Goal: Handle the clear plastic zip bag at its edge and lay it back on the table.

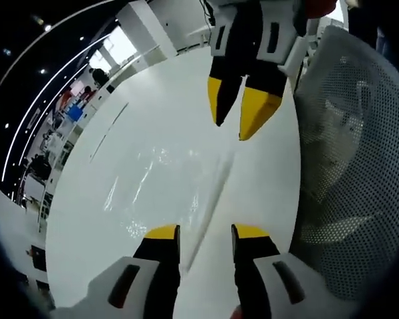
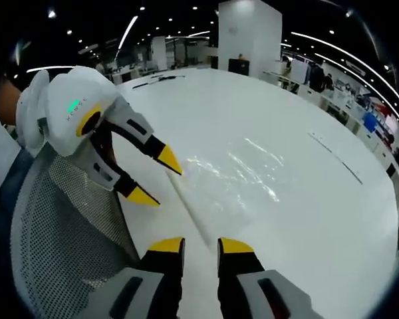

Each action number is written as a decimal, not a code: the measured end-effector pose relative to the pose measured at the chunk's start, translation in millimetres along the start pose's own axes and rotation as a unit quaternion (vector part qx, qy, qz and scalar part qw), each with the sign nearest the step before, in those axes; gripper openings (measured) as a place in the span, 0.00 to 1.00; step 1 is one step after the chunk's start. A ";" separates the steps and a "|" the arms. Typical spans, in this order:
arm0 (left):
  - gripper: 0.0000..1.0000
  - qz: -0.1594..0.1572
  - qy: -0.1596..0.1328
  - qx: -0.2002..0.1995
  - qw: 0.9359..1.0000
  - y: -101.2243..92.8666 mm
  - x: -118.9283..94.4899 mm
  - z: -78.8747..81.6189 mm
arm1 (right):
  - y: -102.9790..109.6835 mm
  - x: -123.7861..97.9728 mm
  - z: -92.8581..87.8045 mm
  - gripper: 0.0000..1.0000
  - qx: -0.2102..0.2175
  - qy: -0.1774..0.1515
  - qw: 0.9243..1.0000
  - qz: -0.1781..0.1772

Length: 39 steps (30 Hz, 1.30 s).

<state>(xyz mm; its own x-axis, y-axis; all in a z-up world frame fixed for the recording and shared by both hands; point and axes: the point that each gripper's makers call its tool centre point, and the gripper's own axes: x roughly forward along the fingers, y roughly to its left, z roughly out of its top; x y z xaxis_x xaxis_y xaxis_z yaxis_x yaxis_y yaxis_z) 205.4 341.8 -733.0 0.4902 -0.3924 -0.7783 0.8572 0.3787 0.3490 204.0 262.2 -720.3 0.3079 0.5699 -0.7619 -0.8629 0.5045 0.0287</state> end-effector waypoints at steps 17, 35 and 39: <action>0.38 0.022 -0.030 -0.098 0.994 21.7 -28.2 -17.3 | -22.3 -14.5 -6.0 0.31 0.071 -0.038 0.997 -0.021; 0.51 0.003 -0.065 -0.182 0.981 19.7 -44.5 -32.7 | -30.2 -35.4 -18.2 0.50 0.125 -0.075 0.989 -0.036; 0.53 0.001 -0.070 -0.191 0.979 19.5 -46.0 -34.9 | -31.2 -37.1 -22.1 0.54 0.123 -0.071 0.989 -0.038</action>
<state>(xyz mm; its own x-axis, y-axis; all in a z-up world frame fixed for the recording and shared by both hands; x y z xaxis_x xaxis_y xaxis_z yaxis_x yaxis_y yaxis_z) 194.0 396.5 -708.6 0.5317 -0.4914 -0.6898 0.7474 0.6554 0.1092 210.6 211.0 -707.2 0.4356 0.6011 -0.6700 -0.7168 0.6819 0.1458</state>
